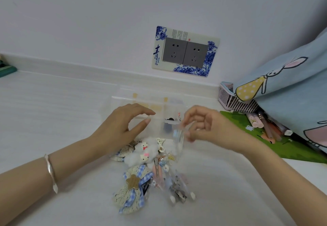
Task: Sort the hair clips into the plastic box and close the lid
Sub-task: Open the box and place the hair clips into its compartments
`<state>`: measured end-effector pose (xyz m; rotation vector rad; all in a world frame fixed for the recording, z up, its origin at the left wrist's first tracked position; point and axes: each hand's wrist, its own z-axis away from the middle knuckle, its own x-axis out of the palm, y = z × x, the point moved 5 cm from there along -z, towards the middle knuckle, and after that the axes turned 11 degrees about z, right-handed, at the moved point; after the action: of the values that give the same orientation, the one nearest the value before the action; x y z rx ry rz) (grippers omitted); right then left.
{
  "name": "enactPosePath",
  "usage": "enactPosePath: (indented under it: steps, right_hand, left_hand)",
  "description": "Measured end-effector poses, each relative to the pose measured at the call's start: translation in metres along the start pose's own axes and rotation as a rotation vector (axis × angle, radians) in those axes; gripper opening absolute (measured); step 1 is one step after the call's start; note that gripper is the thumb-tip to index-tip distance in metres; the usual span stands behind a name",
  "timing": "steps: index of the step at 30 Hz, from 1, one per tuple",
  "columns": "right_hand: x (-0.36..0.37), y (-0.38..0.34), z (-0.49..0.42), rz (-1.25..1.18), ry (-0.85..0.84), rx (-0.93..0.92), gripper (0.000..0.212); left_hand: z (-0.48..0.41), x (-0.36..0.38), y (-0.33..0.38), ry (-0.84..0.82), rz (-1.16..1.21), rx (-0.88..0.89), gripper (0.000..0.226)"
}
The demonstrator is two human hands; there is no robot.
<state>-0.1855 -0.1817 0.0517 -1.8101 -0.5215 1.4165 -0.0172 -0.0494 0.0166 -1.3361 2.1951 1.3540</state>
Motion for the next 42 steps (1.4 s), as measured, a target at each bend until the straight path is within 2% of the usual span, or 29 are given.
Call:
enactPosePath:
  steps: [5, 8, 11, 16, 19, 21, 23, 24, 26, 28, 30, 35, 42]
  right_hand:
    - [-0.041, -0.001, -0.024, -0.059, 0.275, -0.004, 0.024]
    - [-0.055, 0.005, -0.034, 0.179, 0.370, 0.006, 0.013]
    - [-0.053, 0.013, -0.043, 0.440, 0.336, 0.012, 0.008]
    - [-0.038, 0.024, -0.055, 0.657, 0.279, 0.064, 0.006]
    - [-0.033, 0.027, -0.057, 0.734, 0.236, 0.077, 0.012]
    - [-0.034, 0.018, -0.050, 0.760, 0.293, 0.035, 0.012]
    - [-0.032, 0.003, -0.036, 0.637, 0.331, -0.016, 0.007]
    - [-0.028, -0.004, -0.028, 0.535, 0.286, -0.031, 0.006]
    - [-0.008, -0.010, -0.012, 0.374, 0.077, -0.032, 0.005]
    - [0.015, -0.005, 0.003, 0.328, -0.123, 0.006, 0.006]
    - [0.031, 0.004, 0.013, 0.359, -0.222, 0.030, 0.013]
    - [0.047, 0.012, 0.022, 0.377, -0.344, 0.079, 0.030]
    - [0.060, 0.000, 0.022, 0.400, -0.269, 0.107, 0.039]
  left_hand:
    - [-0.002, 0.001, 0.000, 0.011, -0.003, 0.002, 0.038]
    - [-0.003, 0.002, 0.001, 0.014, -0.009, -0.003, 0.039]
    - [-0.004, 0.003, 0.002, 0.011, -0.016, 0.014, 0.037]
    - [-0.005, 0.003, 0.003, 0.027, -0.022, 0.025, 0.037]
    - [-0.005, 0.004, 0.003, 0.033, -0.022, 0.027, 0.036]
    - [-0.004, 0.004, 0.003, 0.024, -0.022, 0.024, 0.036]
    - [-0.004, 0.004, 0.003, 0.018, -0.028, 0.026, 0.036]
    - [-0.003, 0.004, 0.003, 0.017, -0.030, 0.029, 0.035]
    - [-0.003, 0.004, 0.003, 0.018, -0.027, 0.037, 0.034]
    - [-0.002, 0.005, 0.004, 0.016, -0.025, 0.043, 0.034]
    - [-0.001, 0.006, 0.005, 0.016, -0.031, 0.046, 0.033]
    - [0.003, 0.008, 0.008, 0.001, -0.040, 0.052, 0.034]
    - [0.007, 0.009, 0.011, -0.003, -0.027, 0.054, 0.038]
